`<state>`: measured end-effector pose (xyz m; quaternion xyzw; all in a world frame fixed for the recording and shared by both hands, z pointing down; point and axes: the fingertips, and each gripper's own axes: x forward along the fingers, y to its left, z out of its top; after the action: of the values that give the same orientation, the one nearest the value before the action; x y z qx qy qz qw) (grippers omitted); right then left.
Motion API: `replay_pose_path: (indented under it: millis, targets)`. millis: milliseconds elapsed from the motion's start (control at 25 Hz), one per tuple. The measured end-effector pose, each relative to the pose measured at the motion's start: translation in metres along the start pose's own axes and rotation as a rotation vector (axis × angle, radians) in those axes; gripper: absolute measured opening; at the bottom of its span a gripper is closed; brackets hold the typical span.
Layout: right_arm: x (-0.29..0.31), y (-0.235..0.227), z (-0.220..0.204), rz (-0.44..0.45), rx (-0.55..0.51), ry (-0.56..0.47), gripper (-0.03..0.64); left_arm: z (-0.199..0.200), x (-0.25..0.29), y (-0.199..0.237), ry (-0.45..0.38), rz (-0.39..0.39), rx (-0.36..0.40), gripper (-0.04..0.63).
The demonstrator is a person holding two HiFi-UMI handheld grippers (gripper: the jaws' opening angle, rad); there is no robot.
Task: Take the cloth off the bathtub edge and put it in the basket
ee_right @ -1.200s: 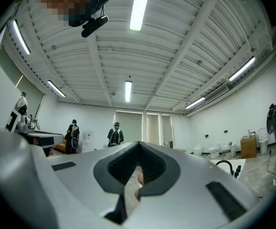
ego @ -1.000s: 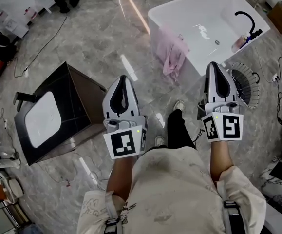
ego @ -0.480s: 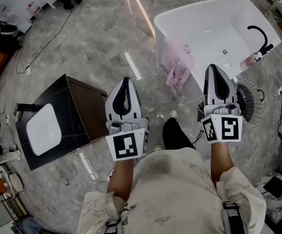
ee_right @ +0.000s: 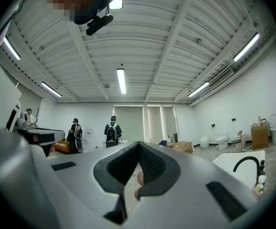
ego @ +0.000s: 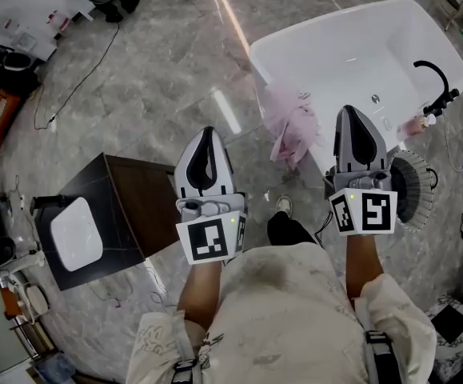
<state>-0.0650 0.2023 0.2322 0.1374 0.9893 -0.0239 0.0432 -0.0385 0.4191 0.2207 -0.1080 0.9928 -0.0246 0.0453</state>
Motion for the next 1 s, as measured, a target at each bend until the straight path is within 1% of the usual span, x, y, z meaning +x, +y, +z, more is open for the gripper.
replay_pose_path:
  millis: [160, 400, 800, 1000]
  targets:
    - [0.021, -0.03, -0.004, -0.001, 0.007, -0.002, -0.011, -0.001, 0.034, -0.019, -0.006, -0.013, 0.01, 0.003]
    - [0.043, -0.057, -0.008, 0.005, 0.013, -0.001, -0.011, -0.007, 0.066, -0.035, 0.008, -0.013, 0.016, 0.003]
    - [0.086, -0.059, -0.04, -0.005, -0.009, 0.038, -0.011, -0.04, 0.11, -0.02, 0.027, -0.032, 0.003, 0.003]
    - [0.12, -0.062, -0.057, -0.029, -0.03, 0.081, -0.011, -0.061, 0.153, -0.01, 0.04, -0.075, -0.011, 0.003]
